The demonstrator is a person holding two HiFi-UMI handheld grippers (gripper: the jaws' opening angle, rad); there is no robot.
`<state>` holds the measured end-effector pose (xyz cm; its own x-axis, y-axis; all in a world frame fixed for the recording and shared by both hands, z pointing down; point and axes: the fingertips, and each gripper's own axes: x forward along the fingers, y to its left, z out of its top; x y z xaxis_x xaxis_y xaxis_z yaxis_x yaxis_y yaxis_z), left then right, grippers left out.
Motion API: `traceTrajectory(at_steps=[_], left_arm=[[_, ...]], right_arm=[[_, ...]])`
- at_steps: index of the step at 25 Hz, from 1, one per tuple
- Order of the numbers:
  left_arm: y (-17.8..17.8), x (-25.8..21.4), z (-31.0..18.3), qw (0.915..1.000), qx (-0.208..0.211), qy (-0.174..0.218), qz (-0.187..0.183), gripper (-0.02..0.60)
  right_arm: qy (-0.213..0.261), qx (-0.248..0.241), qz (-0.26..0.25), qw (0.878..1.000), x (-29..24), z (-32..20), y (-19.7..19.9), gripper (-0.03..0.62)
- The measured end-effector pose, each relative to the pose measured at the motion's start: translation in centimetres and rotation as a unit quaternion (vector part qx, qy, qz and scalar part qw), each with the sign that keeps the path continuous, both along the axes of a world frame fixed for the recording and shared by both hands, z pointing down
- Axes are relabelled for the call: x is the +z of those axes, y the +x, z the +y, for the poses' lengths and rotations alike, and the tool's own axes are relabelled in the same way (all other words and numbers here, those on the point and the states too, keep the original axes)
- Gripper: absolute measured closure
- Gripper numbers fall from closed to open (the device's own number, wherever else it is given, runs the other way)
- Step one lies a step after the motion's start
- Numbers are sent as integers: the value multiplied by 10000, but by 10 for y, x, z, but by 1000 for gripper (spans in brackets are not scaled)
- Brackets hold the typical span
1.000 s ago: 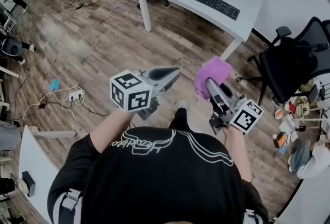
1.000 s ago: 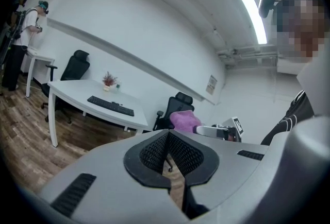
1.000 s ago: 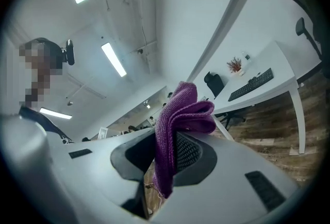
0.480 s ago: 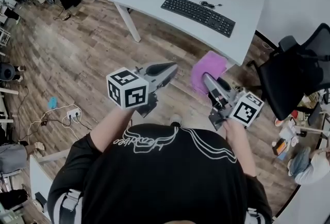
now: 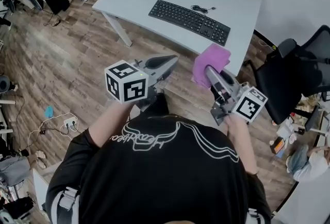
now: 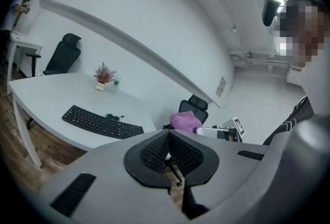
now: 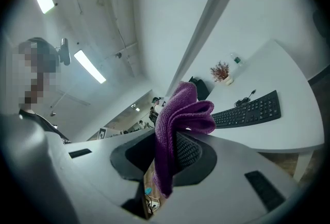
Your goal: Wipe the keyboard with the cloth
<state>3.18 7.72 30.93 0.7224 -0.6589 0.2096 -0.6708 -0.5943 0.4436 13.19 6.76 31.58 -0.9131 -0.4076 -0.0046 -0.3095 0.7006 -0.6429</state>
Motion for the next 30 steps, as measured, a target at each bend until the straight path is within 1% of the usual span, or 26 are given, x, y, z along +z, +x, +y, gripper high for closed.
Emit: traceTrajectory(at_steps=[4,9,16,22,25,30], left_arm=[[-9,5,-39,9997,255,-12,29,575],[-18,12,-108,9981,605,-121,3,575],[-47,24,-190,9940,1029,-361,-48,575],[-55,42,-234,9901,1280,-580,-73,575],[-60,54,-251,9886,1317,-728,-103,575],[-73,69,-271,9853,1417,-937,-180,575]], right_arm=[[-142,325,-36,9994,8,-35,-3,540],[-296,780,-23,9965,15,-89,-9,540],[-503,1245,-11,9909,20,-159,-37,540],[-789,1541,65,9849,39,-199,-43,540],[-931,1560,114,9833,51,-214,-48,540],[-1000,1599,313,9816,61,-244,-60,540]])
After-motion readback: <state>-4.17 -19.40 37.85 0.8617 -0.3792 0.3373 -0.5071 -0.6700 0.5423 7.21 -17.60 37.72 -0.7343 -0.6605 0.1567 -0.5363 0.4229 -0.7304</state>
